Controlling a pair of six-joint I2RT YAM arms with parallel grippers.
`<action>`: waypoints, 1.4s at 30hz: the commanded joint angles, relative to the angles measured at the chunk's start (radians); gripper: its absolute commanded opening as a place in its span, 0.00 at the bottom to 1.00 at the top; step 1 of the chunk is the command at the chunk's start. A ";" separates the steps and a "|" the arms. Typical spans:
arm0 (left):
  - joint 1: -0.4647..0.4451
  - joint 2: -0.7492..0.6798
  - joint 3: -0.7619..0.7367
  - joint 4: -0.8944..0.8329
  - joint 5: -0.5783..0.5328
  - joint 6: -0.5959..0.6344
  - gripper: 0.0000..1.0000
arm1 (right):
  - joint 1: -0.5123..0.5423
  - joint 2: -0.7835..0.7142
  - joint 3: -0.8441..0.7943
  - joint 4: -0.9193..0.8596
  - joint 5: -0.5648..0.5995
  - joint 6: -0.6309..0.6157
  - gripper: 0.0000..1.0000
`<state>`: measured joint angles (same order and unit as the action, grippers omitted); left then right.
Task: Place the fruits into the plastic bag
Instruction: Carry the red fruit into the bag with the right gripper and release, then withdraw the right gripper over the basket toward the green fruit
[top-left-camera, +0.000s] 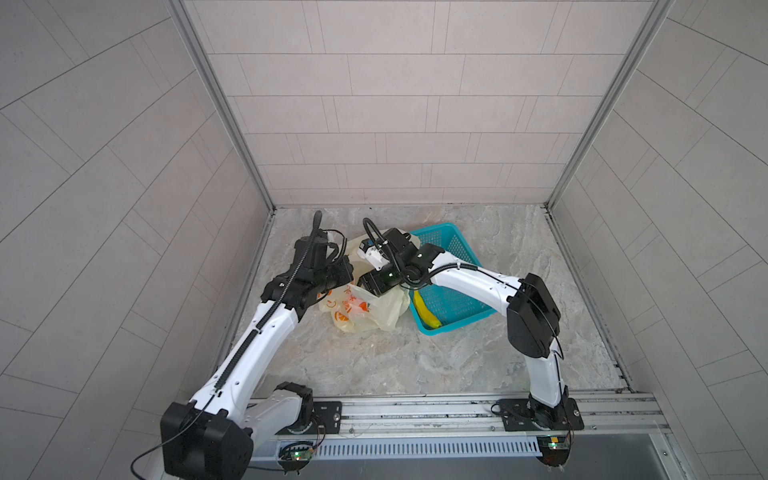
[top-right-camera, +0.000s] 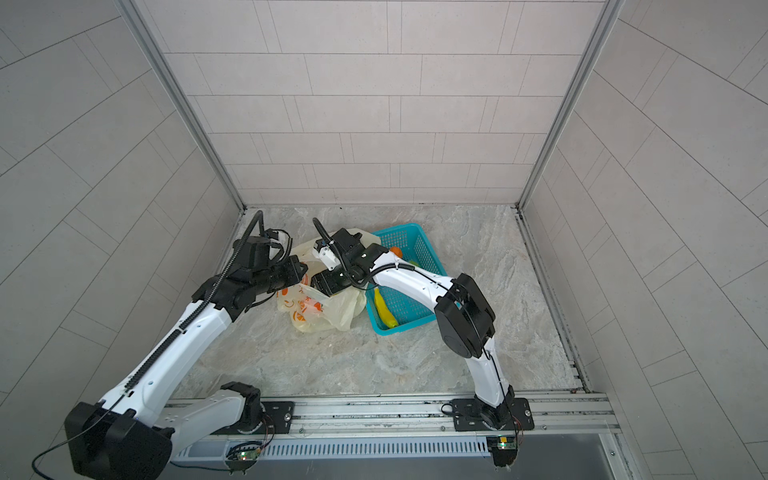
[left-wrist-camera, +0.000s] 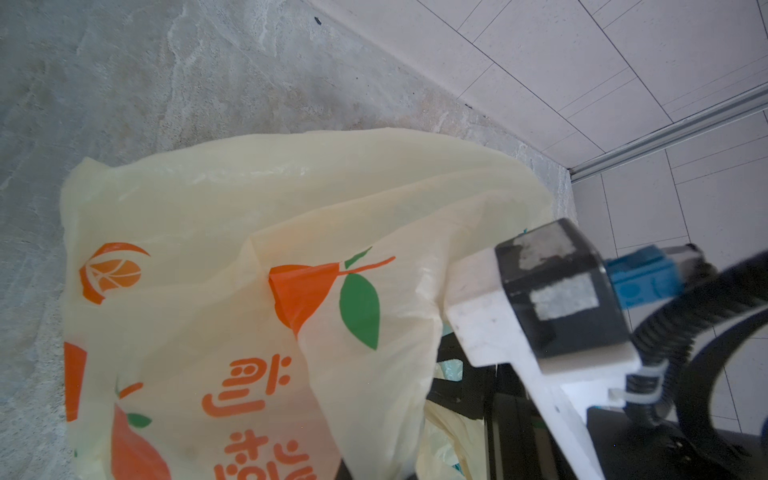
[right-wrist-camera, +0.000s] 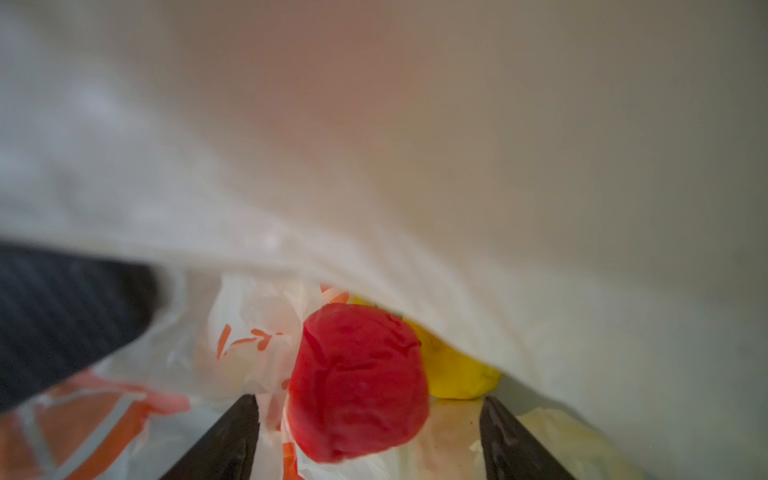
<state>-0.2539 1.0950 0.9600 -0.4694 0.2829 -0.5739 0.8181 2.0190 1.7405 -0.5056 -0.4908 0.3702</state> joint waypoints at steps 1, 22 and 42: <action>0.004 -0.007 0.023 -0.013 -0.011 0.021 0.00 | -0.003 -0.059 -0.001 0.004 0.012 -0.022 0.82; 0.004 0.002 0.005 -0.008 -0.019 0.021 0.00 | -0.343 -0.540 -0.429 0.206 0.231 0.118 0.88; 0.004 -0.001 0.006 -0.008 -0.013 0.023 0.00 | -0.423 -0.164 -0.344 -0.060 0.456 0.146 0.82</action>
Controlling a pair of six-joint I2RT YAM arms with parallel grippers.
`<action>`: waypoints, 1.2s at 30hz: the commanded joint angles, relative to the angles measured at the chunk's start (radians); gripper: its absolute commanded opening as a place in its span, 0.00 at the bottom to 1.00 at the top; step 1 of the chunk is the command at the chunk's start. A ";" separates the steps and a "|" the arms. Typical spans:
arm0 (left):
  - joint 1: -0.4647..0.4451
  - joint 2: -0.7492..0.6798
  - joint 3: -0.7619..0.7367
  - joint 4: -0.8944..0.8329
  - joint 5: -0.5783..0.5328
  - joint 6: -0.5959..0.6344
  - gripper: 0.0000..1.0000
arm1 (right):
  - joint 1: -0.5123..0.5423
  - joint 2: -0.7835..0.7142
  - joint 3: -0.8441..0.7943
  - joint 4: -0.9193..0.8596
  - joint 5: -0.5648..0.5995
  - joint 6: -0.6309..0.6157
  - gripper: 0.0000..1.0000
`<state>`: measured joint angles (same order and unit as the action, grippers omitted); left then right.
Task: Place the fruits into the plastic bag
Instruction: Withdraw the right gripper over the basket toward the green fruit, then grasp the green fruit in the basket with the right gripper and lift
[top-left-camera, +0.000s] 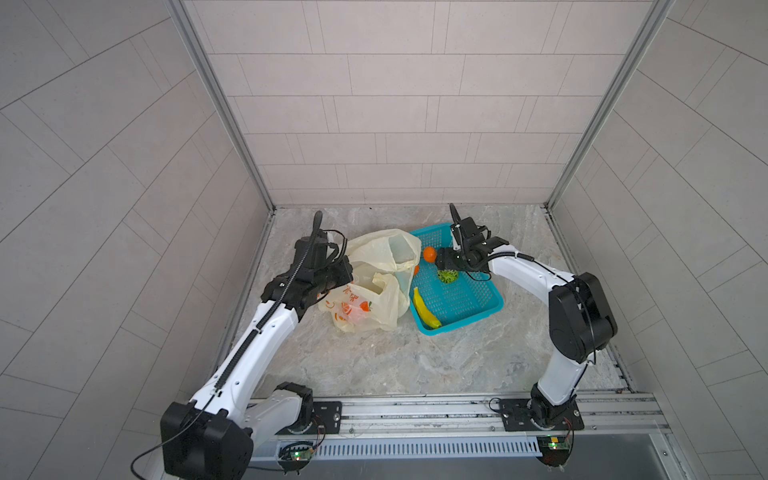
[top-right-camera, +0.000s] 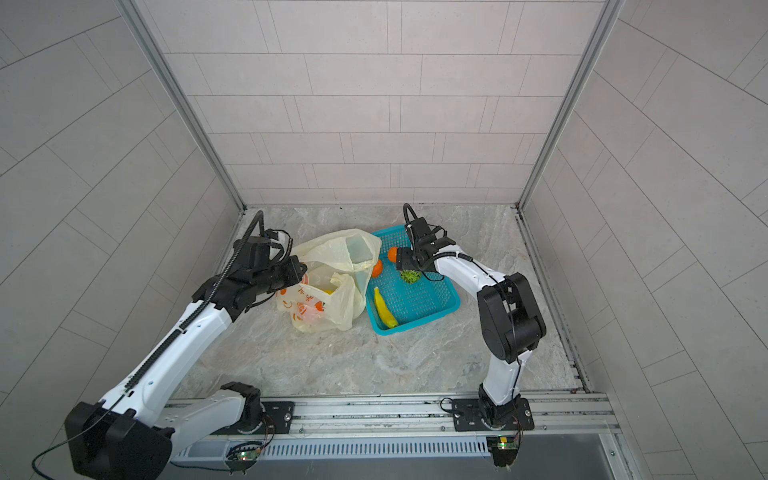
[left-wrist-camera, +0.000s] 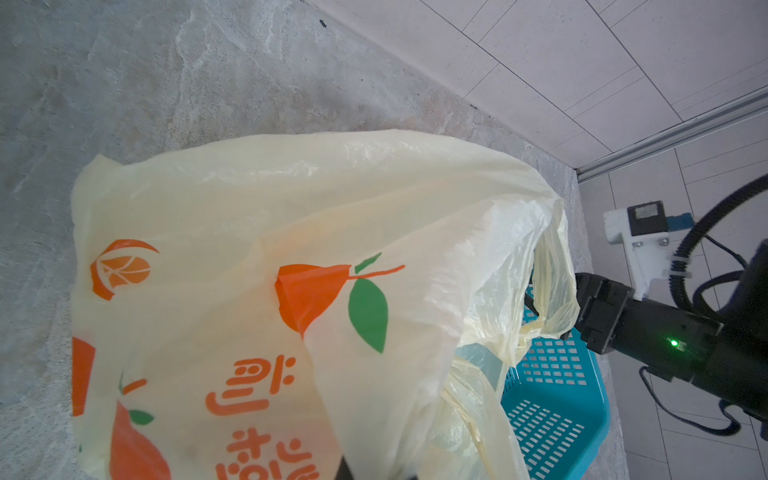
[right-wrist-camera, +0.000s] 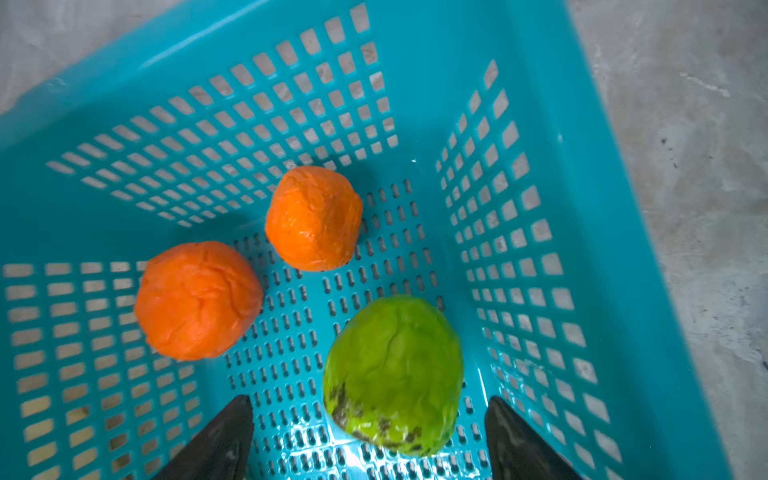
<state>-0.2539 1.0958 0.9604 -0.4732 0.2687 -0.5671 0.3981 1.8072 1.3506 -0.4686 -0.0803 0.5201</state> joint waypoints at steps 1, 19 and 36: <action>0.004 -0.002 0.005 -0.004 -0.001 0.016 0.00 | -0.004 0.068 0.057 -0.102 0.041 -0.001 0.80; 0.004 0.008 0.008 -0.004 0.002 0.021 0.00 | -0.005 0.088 0.038 -0.067 -0.004 0.019 0.55; 0.004 0.010 0.008 0.018 0.024 0.005 0.00 | 0.267 -0.229 0.046 0.263 -0.441 -0.057 0.54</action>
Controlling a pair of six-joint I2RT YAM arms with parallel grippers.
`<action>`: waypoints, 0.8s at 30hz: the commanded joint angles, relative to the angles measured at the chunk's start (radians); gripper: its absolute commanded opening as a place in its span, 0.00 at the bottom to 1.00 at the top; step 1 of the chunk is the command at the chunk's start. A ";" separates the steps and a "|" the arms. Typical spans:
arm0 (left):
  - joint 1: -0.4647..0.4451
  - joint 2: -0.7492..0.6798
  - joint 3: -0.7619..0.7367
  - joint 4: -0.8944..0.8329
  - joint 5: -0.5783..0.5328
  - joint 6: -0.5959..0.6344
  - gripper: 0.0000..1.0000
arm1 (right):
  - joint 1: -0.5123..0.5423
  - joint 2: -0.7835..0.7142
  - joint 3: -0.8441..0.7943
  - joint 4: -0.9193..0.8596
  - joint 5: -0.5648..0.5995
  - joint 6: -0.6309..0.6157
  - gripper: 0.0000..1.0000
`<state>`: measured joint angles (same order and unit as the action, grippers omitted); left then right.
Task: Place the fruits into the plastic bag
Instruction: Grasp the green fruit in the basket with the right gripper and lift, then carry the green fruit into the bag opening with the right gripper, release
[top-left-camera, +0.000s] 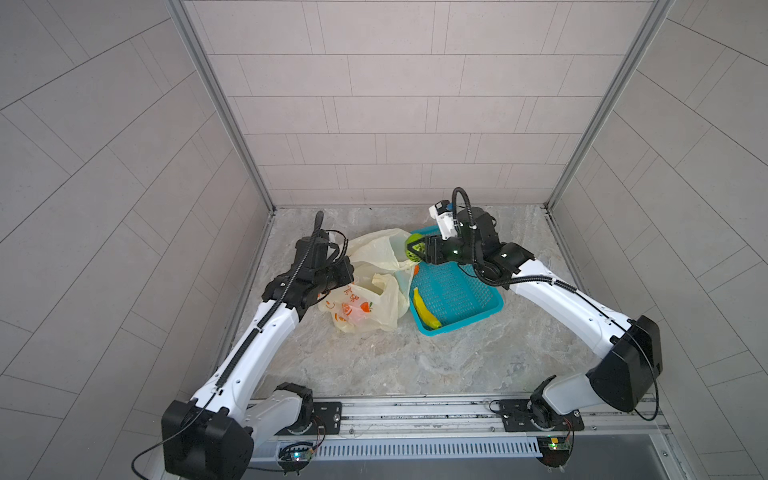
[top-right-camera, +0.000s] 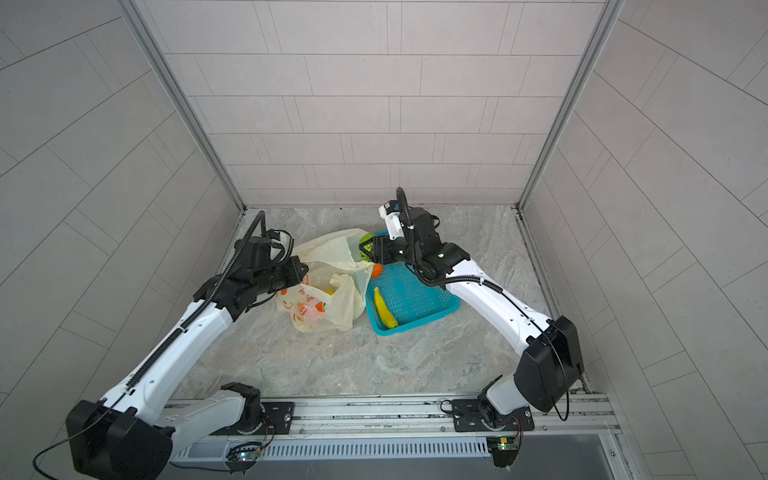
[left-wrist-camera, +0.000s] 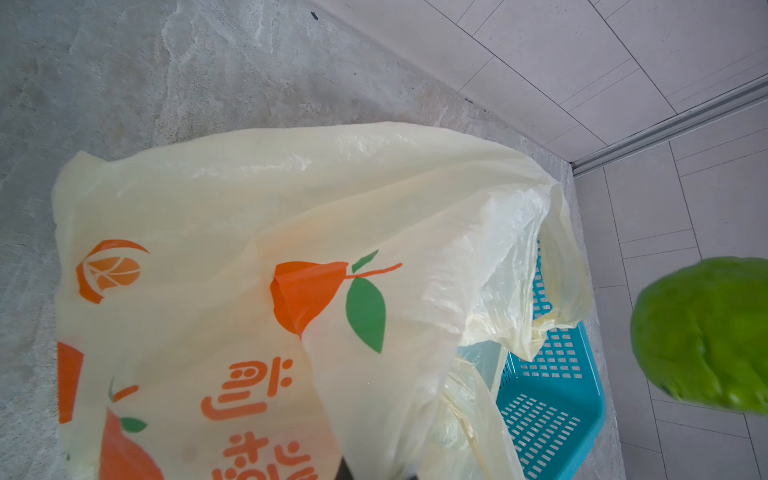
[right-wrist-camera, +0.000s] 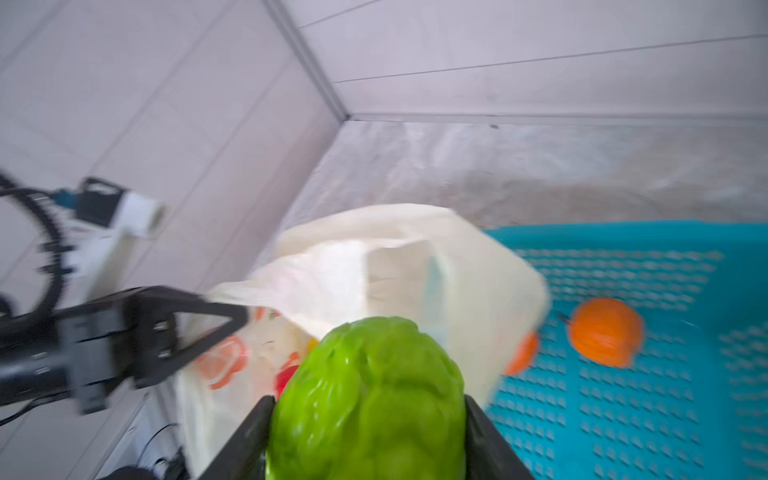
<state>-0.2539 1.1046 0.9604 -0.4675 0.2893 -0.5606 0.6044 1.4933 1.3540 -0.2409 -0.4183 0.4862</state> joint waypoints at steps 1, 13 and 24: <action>0.004 0.000 0.008 0.010 0.004 -0.004 0.00 | 0.087 0.113 0.068 0.034 -0.115 -0.030 0.54; 0.004 -0.029 0.011 -0.009 -0.011 -0.007 0.00 | 0.158 0.449 0.261 -0.016 -0.097 0.054 0.55; 0.004 -0.030 0.018 -0.008 -0.016 -0.004 0.00 | 0.167 0.576 0.403 -0.067 -0.131 0.075 0.79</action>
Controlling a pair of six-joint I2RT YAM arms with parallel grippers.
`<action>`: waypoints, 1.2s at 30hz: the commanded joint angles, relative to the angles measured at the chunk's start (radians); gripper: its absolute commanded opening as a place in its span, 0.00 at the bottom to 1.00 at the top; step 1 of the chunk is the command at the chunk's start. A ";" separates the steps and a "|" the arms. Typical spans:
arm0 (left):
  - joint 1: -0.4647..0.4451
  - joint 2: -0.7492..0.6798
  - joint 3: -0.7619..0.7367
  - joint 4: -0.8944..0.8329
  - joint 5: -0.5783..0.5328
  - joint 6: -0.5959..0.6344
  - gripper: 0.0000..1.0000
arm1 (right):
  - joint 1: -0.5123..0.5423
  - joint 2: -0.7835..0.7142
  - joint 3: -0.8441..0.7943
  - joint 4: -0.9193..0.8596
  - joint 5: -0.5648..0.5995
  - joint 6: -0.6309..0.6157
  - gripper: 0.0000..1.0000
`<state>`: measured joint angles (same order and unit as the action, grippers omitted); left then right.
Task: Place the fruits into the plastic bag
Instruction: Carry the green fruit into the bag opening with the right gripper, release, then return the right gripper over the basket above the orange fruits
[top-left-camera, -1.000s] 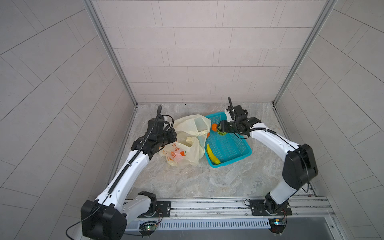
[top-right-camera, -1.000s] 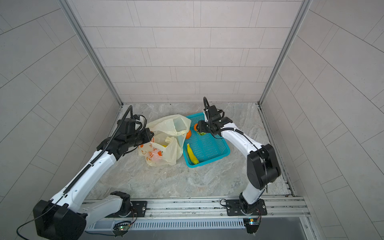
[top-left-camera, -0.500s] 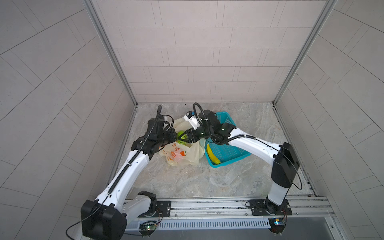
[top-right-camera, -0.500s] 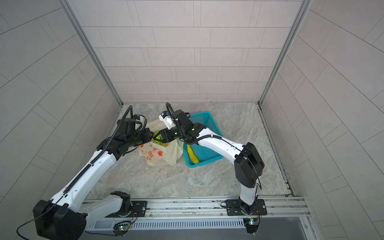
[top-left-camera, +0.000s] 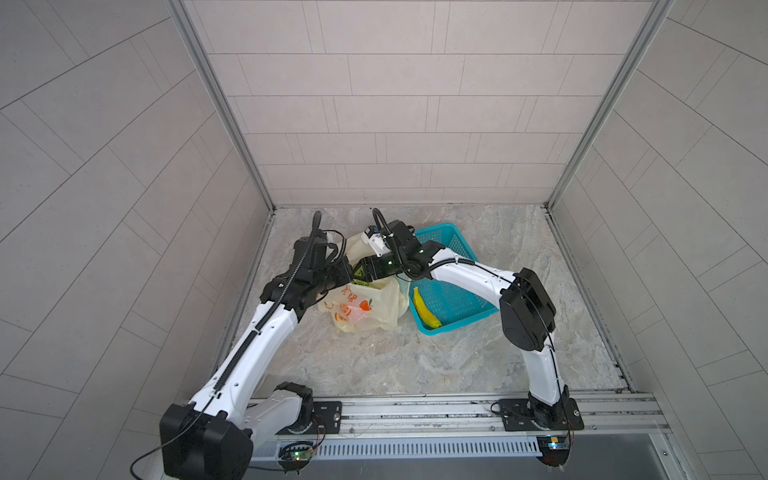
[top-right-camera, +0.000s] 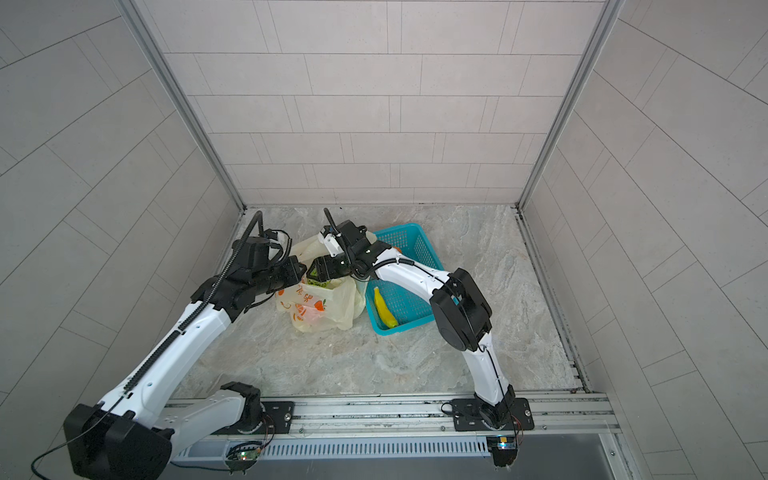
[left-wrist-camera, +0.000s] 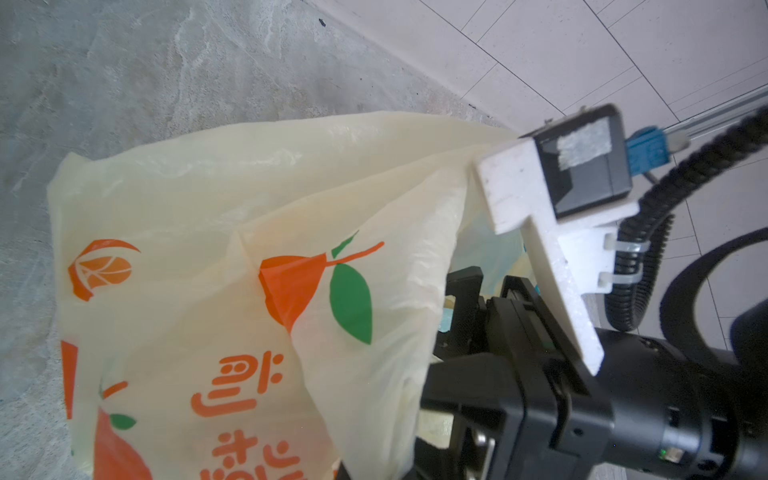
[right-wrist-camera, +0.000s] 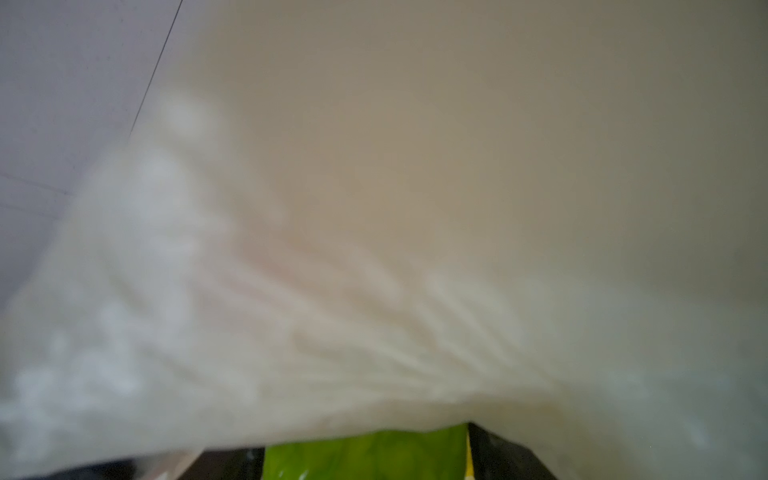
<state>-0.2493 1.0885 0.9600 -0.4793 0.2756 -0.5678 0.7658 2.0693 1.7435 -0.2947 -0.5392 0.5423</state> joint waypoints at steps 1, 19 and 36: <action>-0.001 -0.013 0.016 0.004 -0.002 0.003 0.00 | 0.003 -0.011 0.005 -0.004 -0.010 0.018 0.82; -0.001 -0.002 0.005 0.008 -0.005 0.006 0.00 | -0.123 -0.464 -0.335 0.189 -0.176 0.025 0.81; -0.001 0.010 0.000 0.015 -0.001 0.007 0.00 | -0.352 -0.392 -0.401 -0.050 0.324 -0.029 0.79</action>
<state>-0.2493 1.0912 0.9600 -0.4755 0.2745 -0.5674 0.4076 1.6115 1.2819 -0.2157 -0.3252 0.5785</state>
